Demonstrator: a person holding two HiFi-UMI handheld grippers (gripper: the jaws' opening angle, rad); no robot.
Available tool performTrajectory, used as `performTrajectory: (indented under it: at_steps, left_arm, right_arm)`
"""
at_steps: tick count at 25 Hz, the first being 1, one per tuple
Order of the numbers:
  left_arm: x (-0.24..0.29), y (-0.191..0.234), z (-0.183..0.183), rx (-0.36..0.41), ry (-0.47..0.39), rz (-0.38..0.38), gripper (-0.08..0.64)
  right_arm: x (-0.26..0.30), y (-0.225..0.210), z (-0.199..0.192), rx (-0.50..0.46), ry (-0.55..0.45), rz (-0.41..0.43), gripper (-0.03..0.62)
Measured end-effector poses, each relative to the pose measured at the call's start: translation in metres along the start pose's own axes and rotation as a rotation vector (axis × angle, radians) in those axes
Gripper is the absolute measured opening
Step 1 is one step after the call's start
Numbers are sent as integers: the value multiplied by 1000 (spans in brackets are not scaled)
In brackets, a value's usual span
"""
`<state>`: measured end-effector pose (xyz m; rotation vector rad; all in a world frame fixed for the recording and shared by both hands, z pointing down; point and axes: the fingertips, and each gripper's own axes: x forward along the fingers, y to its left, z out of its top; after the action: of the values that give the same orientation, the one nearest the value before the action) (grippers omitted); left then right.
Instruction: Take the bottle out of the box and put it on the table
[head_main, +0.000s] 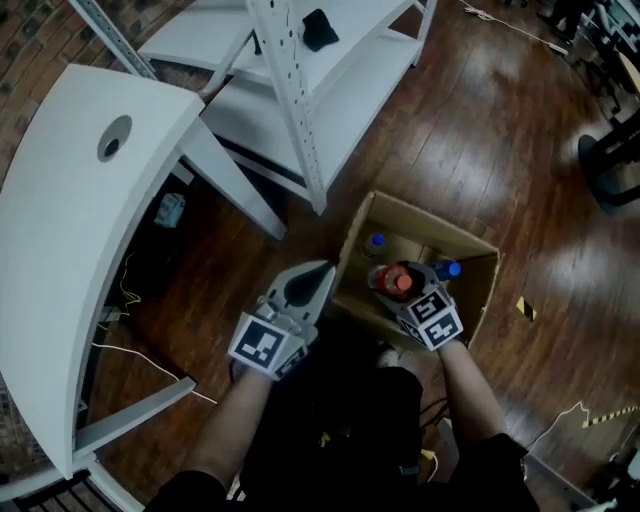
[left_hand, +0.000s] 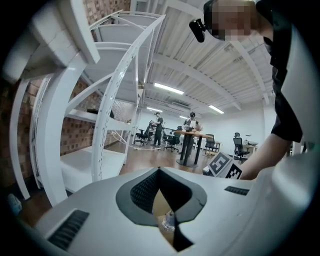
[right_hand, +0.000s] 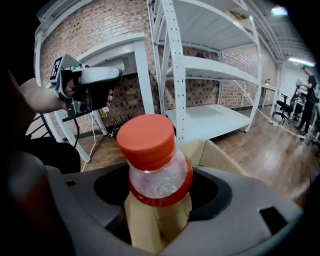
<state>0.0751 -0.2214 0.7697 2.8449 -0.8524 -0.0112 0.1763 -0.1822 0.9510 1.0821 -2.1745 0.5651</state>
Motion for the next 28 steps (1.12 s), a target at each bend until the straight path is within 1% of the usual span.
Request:
performTrajectory:
  at_steps: [3,5,8,11,13,15,18,20,23,28]
  left_arm:
    - [8,-22,64,5,20,-29,-3]
    - [14,-40,114,10,10,-52,-3]
    - [10,-70,189,-9,9,-75,-3]
    - [0,-99,269,19,-11,-86,-3]
    - [-5,-115,319,13,-24,-108,-3]
    - [-14,-128,362,5,-25,-131,-3]
    - [-46,-142,408,19,-7,-139,-3]
    - [-72,-142,432,30,-19,-115,-3]
    - [-105,-135,465,51,-67,-62,-3]
    - [-154,-117,505,109,-142,24,-3]
  right_arm:
    - [-71,5,45,44,1,-19,336]
    - [-118,7,78,60,-5,-36,336]
    - [-192,20,126,59,-6,-43,336]
    - [-264,39,173,55,-5,-45,336]
    - [-306,48,205,40,-9,-53,336]
    - [-343,58,237,24,-16,-63,336]
    - [-388,87,272,21,-25,-66,336]
    - [-409,109,288,32,-42,-56,336]
    - [-428,131,315,34,-84,-37,336]
    - [-437,161,368,-64,-133,-42,336]
